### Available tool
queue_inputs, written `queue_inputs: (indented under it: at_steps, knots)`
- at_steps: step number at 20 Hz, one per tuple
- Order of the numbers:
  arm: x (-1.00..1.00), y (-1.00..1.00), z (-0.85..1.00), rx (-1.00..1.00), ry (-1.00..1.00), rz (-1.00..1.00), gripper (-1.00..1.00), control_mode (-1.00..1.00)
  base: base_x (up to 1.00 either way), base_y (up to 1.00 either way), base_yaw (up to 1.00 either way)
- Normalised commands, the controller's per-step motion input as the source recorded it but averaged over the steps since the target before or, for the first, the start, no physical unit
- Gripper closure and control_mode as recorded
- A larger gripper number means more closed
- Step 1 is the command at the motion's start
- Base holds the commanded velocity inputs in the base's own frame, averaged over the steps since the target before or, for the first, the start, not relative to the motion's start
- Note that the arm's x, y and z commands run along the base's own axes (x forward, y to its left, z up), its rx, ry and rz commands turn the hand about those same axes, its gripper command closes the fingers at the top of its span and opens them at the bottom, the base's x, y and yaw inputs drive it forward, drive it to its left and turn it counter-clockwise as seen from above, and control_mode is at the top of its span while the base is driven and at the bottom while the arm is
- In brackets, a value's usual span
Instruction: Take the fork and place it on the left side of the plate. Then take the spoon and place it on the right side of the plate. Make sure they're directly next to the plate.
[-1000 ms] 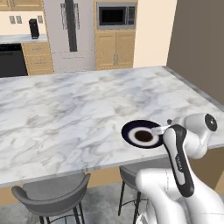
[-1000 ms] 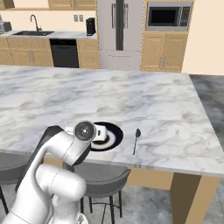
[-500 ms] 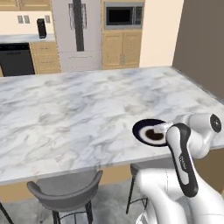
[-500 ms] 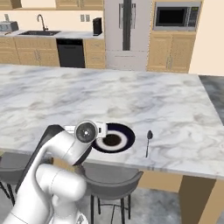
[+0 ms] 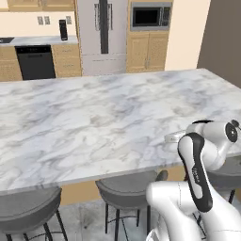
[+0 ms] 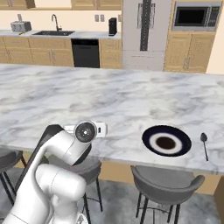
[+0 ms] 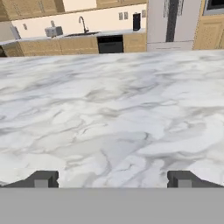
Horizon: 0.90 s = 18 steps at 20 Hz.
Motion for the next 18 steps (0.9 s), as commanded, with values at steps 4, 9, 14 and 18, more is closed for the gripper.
queue_inputs:
  at_steps: [4, 9, 14, 18]
  knots:
    - [0.00, 0.00, 0.00, 0.00, 0.00, 0.00, -1.00, 1.00, -0.56, 1.00, 0.01]
    - [0.00, 0.00, 0.00, 0.00, 0.00, 0.00, -1.00, 1.00, -0.78, 1.00, 0.08]
    - [0.00, 0.00, 0.00, 0.00, 0.00, 0.00, -1.00, 1.00, -0.96, 1.00, 0.16]
    - [0.00, 0.00, 0.00, 0.00, 0.00, 0.00, -1.00, 1.00, -0.64, 1.00, 0.09]
